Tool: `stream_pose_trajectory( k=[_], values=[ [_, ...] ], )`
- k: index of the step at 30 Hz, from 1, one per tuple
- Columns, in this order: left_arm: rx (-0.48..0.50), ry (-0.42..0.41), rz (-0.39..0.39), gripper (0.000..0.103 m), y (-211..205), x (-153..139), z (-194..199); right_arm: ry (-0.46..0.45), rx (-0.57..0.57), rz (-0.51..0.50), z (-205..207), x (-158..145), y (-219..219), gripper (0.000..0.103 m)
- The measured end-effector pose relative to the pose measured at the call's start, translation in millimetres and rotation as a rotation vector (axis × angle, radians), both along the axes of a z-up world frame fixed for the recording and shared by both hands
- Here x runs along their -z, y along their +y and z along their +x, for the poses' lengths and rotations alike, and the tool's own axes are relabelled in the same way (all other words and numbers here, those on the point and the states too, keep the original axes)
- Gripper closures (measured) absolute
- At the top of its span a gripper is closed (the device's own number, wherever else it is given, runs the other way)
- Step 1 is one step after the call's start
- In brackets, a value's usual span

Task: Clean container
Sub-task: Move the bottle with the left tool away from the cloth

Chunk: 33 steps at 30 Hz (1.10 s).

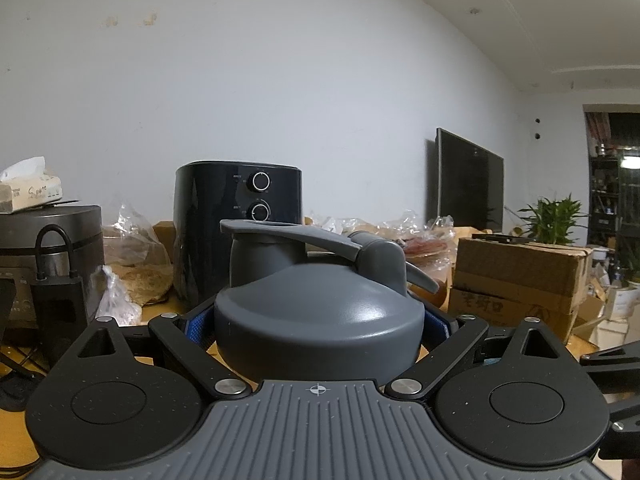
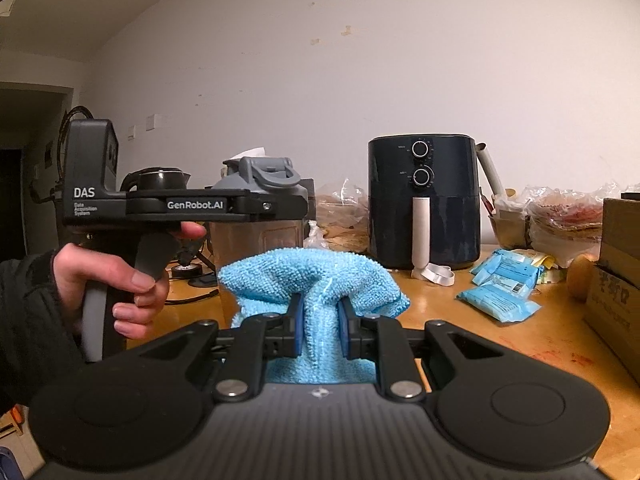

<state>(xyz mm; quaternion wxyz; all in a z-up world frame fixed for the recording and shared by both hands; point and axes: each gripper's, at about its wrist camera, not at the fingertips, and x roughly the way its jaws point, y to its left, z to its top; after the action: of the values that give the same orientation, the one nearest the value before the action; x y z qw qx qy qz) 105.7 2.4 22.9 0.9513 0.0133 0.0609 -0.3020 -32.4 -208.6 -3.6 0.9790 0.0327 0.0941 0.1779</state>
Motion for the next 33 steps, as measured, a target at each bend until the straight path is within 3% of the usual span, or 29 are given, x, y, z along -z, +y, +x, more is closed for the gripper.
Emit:
stream_pose_trajectory(
  k=[14,17,33],
  values=[
    [-0.089,-0.046,0.017,0.006,-9,0,-14,0.007,0.023,0.006,0,3,-9,0.09],
    [-0.132,-0.054,0.017,0.0,-13,-2,-16,0.008,0.026,0.009,-1,4,-11,0.09],
    [-0.32,-0.078,0.008,0.0,-36,-3,-28,0.008,0.048,0.028,-4,6,-24,0.09]
  ],
)
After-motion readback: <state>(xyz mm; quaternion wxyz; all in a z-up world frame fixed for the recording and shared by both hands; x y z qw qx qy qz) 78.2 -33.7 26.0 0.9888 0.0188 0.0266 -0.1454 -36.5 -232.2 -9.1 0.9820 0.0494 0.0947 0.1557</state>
